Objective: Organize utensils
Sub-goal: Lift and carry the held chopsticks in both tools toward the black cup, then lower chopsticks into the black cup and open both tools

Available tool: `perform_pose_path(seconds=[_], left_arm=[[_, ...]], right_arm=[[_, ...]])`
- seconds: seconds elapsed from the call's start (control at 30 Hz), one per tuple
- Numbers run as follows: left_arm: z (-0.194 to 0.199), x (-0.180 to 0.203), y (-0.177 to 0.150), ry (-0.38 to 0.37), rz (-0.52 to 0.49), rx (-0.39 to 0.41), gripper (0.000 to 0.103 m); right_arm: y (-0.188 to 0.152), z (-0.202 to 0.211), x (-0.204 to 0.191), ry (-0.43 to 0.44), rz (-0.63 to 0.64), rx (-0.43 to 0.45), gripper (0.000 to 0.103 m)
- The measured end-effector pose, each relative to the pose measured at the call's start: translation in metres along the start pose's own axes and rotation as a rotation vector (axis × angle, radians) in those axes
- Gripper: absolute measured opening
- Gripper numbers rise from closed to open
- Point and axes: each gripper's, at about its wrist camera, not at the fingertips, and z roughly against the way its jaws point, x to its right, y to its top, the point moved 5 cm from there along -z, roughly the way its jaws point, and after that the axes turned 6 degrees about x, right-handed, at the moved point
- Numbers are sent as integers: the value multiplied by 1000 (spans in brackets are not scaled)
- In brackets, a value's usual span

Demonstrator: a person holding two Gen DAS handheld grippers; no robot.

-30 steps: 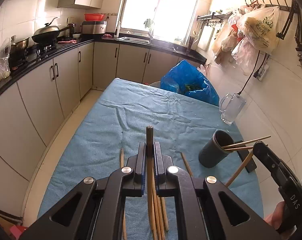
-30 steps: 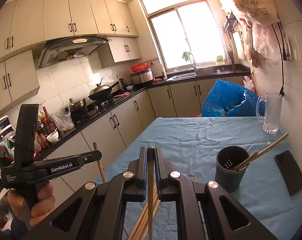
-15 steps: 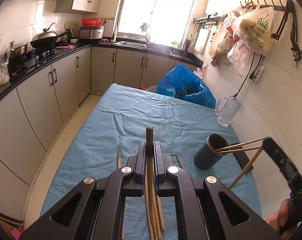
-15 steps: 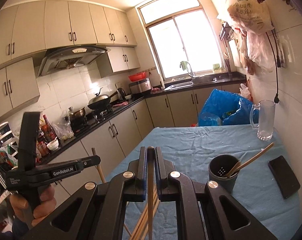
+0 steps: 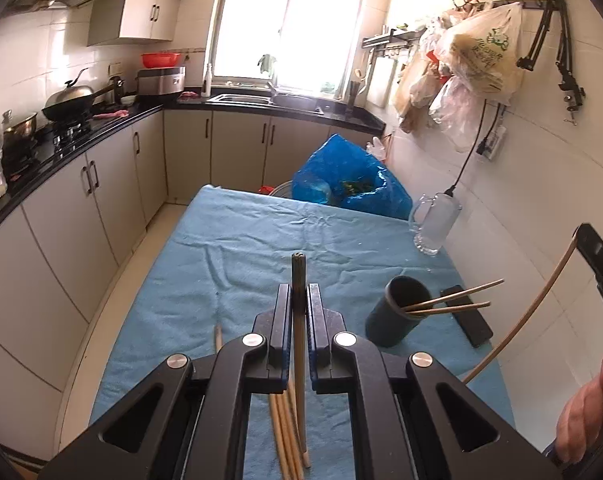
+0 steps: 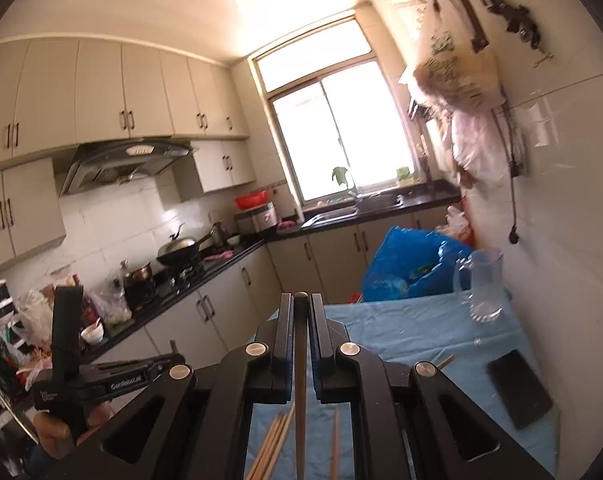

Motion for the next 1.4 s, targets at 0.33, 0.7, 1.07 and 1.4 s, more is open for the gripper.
perform_pose_path(seconds=[0.33, 0.7, 1.07, 1.4], left_arm=[[-13, 37, 36, -63, -45, -1, 6], [-43, 77, 87, -107, -63, 6, 6], [-92, 108, 117, -151, -40, 8, 6], [-138, 116, 113, -174, 1, 1, 6]], right_arm=[[57, 19, 29, -17, -48, 73, 8], [107, -18, 84, -108, -94, 92, 7], [95, -102, 146, -107, -151, -22, 8], [58, -155, 173, -49, -195, -122, 8]])
